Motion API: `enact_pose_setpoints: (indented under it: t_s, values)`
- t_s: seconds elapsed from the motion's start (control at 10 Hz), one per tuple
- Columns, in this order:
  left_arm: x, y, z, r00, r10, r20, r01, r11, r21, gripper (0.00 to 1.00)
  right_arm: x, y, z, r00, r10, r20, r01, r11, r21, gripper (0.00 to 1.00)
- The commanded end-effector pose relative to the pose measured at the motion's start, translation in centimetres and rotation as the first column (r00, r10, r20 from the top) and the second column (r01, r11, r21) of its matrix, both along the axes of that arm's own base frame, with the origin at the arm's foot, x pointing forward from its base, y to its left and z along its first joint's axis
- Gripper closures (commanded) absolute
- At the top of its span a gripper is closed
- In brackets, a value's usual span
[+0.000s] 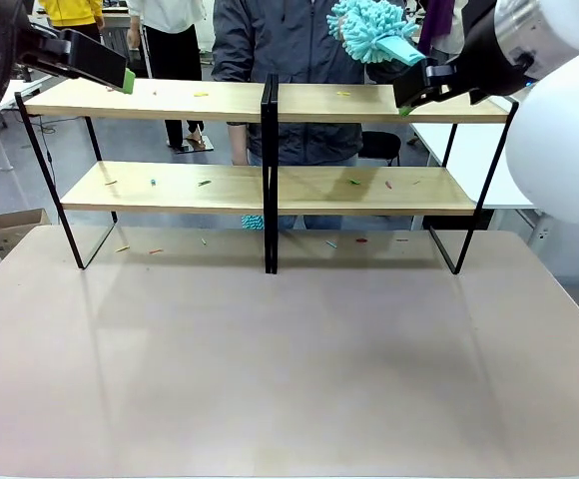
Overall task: Clean the shelves.
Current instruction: Pick up the Duster when the human hands it over.
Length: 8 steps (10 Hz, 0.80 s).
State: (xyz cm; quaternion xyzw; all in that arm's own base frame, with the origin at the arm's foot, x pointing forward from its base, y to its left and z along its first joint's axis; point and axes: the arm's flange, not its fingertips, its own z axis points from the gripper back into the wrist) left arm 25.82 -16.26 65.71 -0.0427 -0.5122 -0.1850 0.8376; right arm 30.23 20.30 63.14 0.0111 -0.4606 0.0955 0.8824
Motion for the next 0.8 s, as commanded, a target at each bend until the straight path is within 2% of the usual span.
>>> enact_pose_setpoints:
  t_s: [0.0, 0.7]
  values:
    - [-0.1, 0.0, 0.0, 1.000, -0.002, 0.002, 0.002, 1.000, 0.004, 0.00, -0.2, 0.5, 0.7, 1.000, 0.011, 0.026, -0.009, 0.997, -0.077, 0.00]
    - [-0.1, 0.0, 0.0, 1.000, -0.002, 0.002, 0.002, 1.000, 0.004, 0.00, -4.8, 3.4, 1.4, 0.999, 0.010, 0.036, -0.007, 0.997, -0.079, 0.00]
